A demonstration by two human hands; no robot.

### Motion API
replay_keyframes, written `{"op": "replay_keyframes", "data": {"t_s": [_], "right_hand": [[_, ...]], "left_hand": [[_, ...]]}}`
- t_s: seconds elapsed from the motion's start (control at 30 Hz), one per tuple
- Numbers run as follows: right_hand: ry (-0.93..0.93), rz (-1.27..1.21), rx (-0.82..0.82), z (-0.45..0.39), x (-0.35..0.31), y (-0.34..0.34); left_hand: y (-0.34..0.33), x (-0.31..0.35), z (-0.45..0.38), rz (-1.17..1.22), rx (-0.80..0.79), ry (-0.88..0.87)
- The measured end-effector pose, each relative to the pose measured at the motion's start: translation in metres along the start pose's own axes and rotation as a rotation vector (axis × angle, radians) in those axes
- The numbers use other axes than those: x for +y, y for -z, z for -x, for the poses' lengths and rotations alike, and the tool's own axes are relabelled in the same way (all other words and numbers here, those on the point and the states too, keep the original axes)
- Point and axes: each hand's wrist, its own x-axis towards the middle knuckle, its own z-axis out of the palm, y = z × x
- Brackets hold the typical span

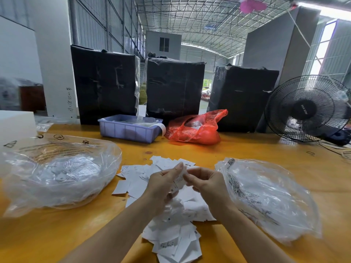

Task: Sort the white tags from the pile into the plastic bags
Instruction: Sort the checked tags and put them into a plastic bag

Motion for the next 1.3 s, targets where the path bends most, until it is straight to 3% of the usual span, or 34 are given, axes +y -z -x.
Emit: {"op": "replay_keyframes", "data": {"t_s": [0.27,0.4,0.5,0.63,0.73,0.77,0.83,0.9,0.97,1.1,1.3], "right_hand": [[-0.225,-0.301,0.118,-0.003,-0.007,0.0],[-0.234,-0.386,0.109,-0.001,-0.01,-0.004],[-0.191,-0.362,0.128,-0.001,-0.014,-0.003],[0.057,-0.114,0.277,-0.008,-0.024,0.017],[0.411,0.457,0.486,-0.015,-0.03,0.057],[0.452,0.676,0.539,-0.019,-0.027,0.074],[0.298,0.994,0.529,-0.028,-0.016,0.11],[-0.044,1.115,0.401,-0.036,0.0,0.137],[-0.252,1.171,0.261,-0.043,0.019,0.155],[-0.367,1.168,0.238,-0.054,0.052,0.17],[-0.263,1.139,0.363,-0.033,0.022,0.147]], "left_hand": [[0.019,0.009,-0.009,-0.232,-0.16,-0.023],[0.021,0.01,-0.008,-0.271,-0.233,-0.03],[0.02,0.014,-0.009,-0.273,-0.192,-0.051],[0.03,0.031,-0.011,-0.259,-0.047,-0.075],[0.056,0.056,-0.016,-0.244,0.14,-0.146],[0.071,0.067,-0.018,-0.277,0.232,-0.202],[0.106,0.087,-0.02,-0.387,0.447,-0.323],[0.143,0.099,-0.021,-0.547,0.692,-0.366],[0.171,0.1,-0.019,-0.709,0.867,-0.332],[0.186,0.087,-0.021,-0.953,0.882,-0.195],[0.163,0.093,-0.016,-1.126,0.967,-0.34]]}}
